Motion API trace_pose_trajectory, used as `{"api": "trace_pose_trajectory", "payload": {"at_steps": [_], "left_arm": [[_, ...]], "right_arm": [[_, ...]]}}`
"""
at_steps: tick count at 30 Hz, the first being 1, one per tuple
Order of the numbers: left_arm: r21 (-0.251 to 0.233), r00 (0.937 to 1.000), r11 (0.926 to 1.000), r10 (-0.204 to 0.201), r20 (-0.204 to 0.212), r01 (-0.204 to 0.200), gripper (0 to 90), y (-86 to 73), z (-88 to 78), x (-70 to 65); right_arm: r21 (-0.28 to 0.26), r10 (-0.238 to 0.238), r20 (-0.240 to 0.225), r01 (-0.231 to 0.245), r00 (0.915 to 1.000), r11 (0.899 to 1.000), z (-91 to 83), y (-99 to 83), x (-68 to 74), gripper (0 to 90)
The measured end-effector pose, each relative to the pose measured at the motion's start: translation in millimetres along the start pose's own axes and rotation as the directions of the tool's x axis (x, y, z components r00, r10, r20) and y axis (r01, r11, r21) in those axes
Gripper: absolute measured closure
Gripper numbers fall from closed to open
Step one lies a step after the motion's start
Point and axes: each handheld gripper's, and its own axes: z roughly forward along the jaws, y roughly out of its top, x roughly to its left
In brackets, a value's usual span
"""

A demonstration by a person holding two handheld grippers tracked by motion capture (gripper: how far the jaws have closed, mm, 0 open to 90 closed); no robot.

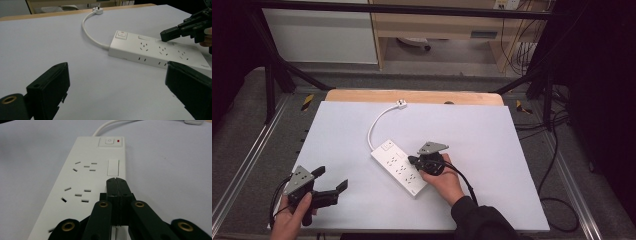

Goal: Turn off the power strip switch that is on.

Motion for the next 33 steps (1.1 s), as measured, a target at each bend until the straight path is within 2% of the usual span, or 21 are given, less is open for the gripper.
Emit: {"api": "trace_pose_trajectory", "payload": {"at_steps": [13,33], "left_arm": [[0.000,1.0000,1.0000,0.001,-0.001,-0.001,5.6,0.0,0.0,0.0],[0.004,1.0000,1.0000,0.004,-0.001,-0.004,5.6,0.0,0.3,0.0]], "right_arm": [[0.000,-0.007,-0.001,0.007,1.0000,1.000,-3.5,-1.8,2.4,90.0],[-0.035,-0.019,0.007,0.019,0.9998,0.999,-5.9,-7.7,3.8,90.0]]}}
